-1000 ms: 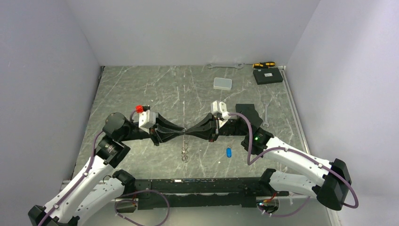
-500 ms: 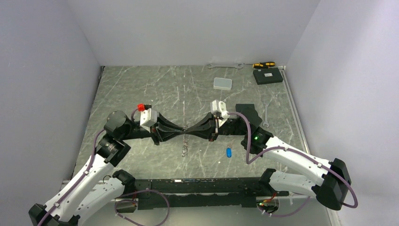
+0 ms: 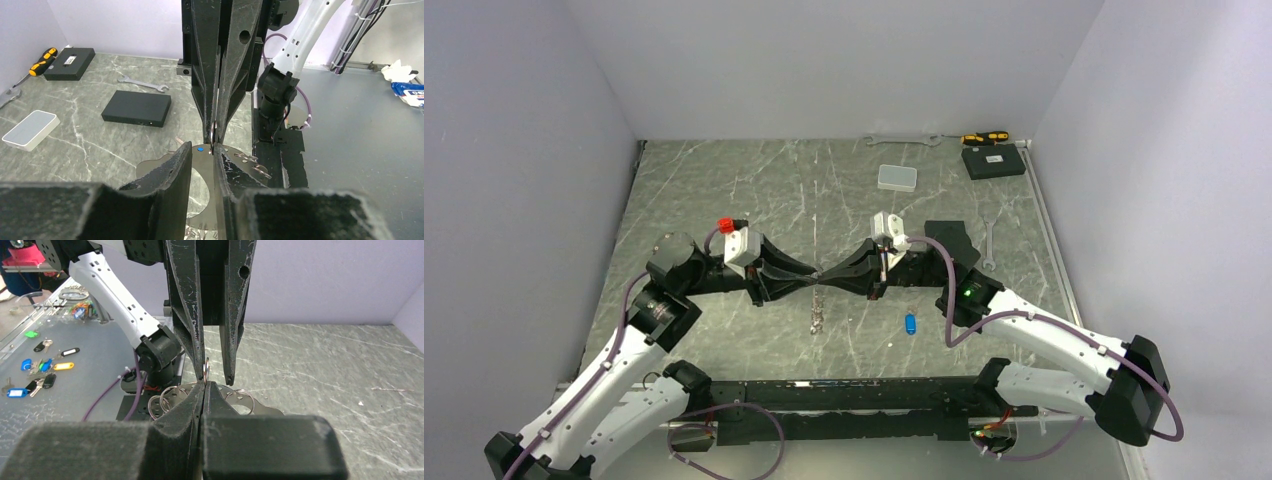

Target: Put the keys on the keyring

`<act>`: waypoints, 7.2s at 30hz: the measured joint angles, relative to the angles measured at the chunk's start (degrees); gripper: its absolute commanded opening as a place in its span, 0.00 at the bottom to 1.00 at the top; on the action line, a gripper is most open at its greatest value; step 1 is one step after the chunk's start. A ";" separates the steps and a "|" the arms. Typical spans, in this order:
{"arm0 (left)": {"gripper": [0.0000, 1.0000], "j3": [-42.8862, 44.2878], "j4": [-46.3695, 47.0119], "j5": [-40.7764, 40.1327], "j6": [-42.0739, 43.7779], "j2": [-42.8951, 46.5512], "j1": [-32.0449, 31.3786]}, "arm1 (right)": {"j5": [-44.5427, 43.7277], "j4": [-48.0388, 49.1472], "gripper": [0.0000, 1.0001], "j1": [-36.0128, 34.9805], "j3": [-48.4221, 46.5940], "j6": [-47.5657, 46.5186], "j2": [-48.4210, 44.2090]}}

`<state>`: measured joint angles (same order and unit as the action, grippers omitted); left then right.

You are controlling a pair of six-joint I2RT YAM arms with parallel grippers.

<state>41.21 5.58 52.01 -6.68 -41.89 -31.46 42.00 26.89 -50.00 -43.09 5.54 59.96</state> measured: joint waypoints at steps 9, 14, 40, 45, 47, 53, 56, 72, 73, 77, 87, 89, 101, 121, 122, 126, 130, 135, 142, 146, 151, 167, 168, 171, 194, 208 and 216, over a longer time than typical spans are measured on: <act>0.00 0.50 -1.75 -0.42 0.44 -0.37 -0.02 | -1.33 -0.85 0.00 0.09 0.00 -0.87 0.13; 0.00 0.76 -2.43 -0.87 0.37 -0.76 -0.02 | -1.79 -0.87 0.00 0.20 0.00 -1.22 0.37; 0.00 8.07 -19.15 -17.33 4.48 -2.73 -0.13 | -18.45 -7.45 0.63 -0.46 1.49 -1.11 -6.82; 0.00 7.13 -21.16 -22.14 6.05 -3.08 -0.13 | -30.95 -17.59 0.63 -0.50 -0.50 1.64 -6.01; 0.00 6.56 -21.88 -23.80 6.29 -3.37 -0.13 | -36.72 -22.47 0.63 -0.50 -2.01 3.61 -5.31; 0.00 6.25 -23.21 -28.61 6.47 -3.82 -0.13 | -51.30 -36.09 0.63 -0.50 -3.89 12.59 -3.37; 0.00 6.14 -23.21 -30.05 5.60 -3.74 -0.13 | -56.26 -42.38 0.64 -0.50 -3.89 17.70 -1.62; 0.00 6.03 -23.93 -31.69 4.63 -3.74 -0.13 | -70.69 -62.20 0.61 -0.50 -3.61 42.56 2.25; 0.00 6.03 -23.93 -31.69 4.66 -3.74 -0.13 | -71.12 -62.49 0.60 -0.50 -3.32 43.54 2.32; 0.00 5.95 -23.93 -31.69 4.74 -3.69 -0.13 | -71.73 -62.82 0.57 -0.50 -2.03 45.72 4.04; 0.00 5.44 -24.02 -31.65 5.49 -3.56 -0.13 | -69.92 -61.35 0.51 0.00 1.84 47.10 9.79; 0.00 5.38 -24.09 -31.67 5.57 -3.52 -0.13 | -69.79 -60.59 0.49 0.20 2.27 47.39 10.05; 0.00 4.98 -24.11 -31.95 6.82 -2.58 -0.13 | -67.84 -58.84 0.41 1.40 3.76 50.07 13.07; 0.00 4.94 -24.11 -31.93 7.56 -2.56 -0.13 | -67.84 -58.82 0.32 1.86 5.18 53.27 15.15; 0.00 4.94 -24.11 -31.93 7.56 -2.56 -0.13 | -67.82 -58.84 0.31 1.86 5.35 53.33 15.23; 0.00 4.76 -24.06 -31.93 7.58 -2.49 -0.13 | -67.45 -58.75 0.27 1.90 5.57 53.64 16.04; 0.00 4.66 -24.11 -31.95 7.63 -2.45 -0.13 | -67.38 -58.36 0.15 1.92 5.57 53.35 17.00; 0.00 4.63 -24.11 -31.98 7.78 -2.19 -0.13 | -67.21 -57.64 0.00 1.92 5.53 52.24 18.23; 0.00 4.50 -24.09 -32.00 8.15 -1.60 -0.13 | -64.72 -53.77 0.00 1.90 5.20 45.83 19.10; 0.00 4.00 -24.11 -32.39 8.22 -1.36 -0.13 | -59.14 -47.93 0.00 0.37 3.96 37.33 21.05; 0.00 4.00 -24.13 -32.72 8.61 -1.31 -0.13 | -53.55 -43.43 0.00 -3.58 1.92 28.46 22.71; 0.00 4.00 -24.13 -32.85 8.66 -1.31 -0.13 | -48.68 -41.46 0.30 -5.70 -0.92 21.57 27.54; 0.00 4.00 -24.13 -32.87 8.66 -1.31 -0.13 | -48.68 -41.48 0.30 -5.70 -0.94 21.51 27.50; 0.00 4.00 -24.13 -32.85 8.70 -1.31 -0.13 | -48.72 -42.07 0.30 -5.70 -0.94 21.42 27.23; 0.00 4.00 -24.13 -32.85 8.87 -0.90 -0.13 | -49.64 -43.95 0.23 -5.70 -1.79 21.64 25.42; 0.00 4.00 -24.13 -32.85 8.87 -0.59 -0.13 | -50.31 -44.11 0.19 -5.70 -2.58 21.66 26.73; 0.00 4.00 -24.11 -32.85 8.90 -0.57 -0.13 | -50.86 -44.41 0.17 -5.73 -2.60 21.92 26.84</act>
<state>45.21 -18.52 19.16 2.22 -42.46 -31.59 -8.86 -17.52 -55.72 -45.69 27.46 86.80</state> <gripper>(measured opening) 0.010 0.177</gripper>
